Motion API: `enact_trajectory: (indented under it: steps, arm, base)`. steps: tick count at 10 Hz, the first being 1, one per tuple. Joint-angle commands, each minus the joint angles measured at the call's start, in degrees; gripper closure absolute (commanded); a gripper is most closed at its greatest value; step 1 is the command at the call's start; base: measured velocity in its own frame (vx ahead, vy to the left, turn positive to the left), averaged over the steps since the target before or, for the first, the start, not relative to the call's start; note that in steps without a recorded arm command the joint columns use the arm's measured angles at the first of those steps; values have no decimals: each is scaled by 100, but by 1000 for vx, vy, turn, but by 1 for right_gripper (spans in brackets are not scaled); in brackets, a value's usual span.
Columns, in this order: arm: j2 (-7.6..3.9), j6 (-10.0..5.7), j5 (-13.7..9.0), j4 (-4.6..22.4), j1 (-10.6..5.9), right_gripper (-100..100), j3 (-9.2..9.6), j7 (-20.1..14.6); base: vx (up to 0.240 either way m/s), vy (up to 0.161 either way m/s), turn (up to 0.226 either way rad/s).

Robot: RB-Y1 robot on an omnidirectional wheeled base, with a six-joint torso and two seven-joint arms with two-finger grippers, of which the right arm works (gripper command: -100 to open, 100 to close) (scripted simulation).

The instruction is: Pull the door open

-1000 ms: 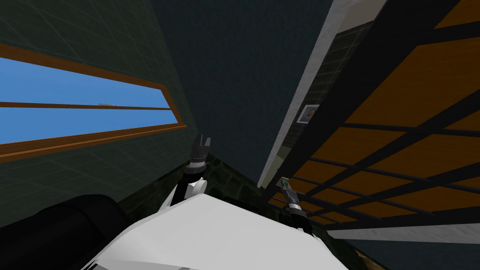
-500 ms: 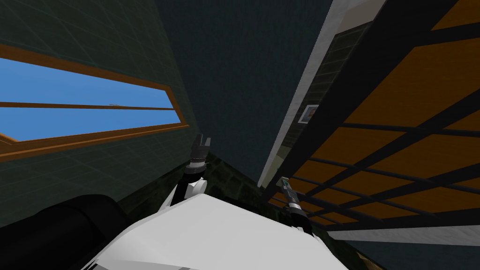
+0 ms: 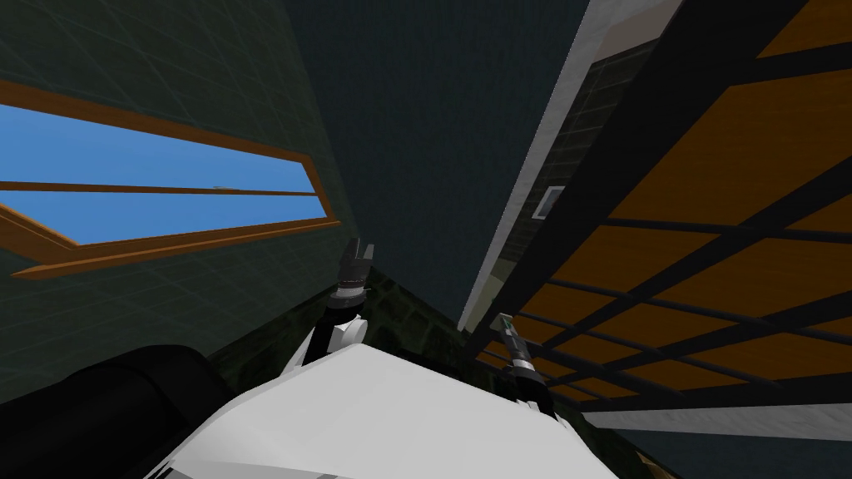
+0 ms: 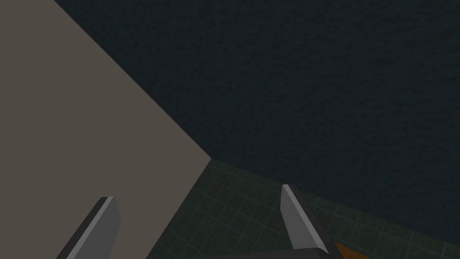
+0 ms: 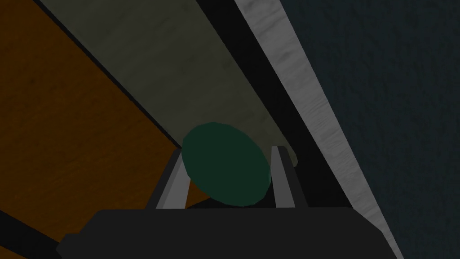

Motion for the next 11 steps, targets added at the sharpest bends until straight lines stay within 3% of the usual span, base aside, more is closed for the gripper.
enact_trajectory:
  steps: [1,11]
  arm:
    - [31,-3,-20,10,-6,100,45,-166]
    - [9,26,-376,8,-41,100,230,-1517]
  base:
    - [-30,-13,15]
    - [-28,-14,33]
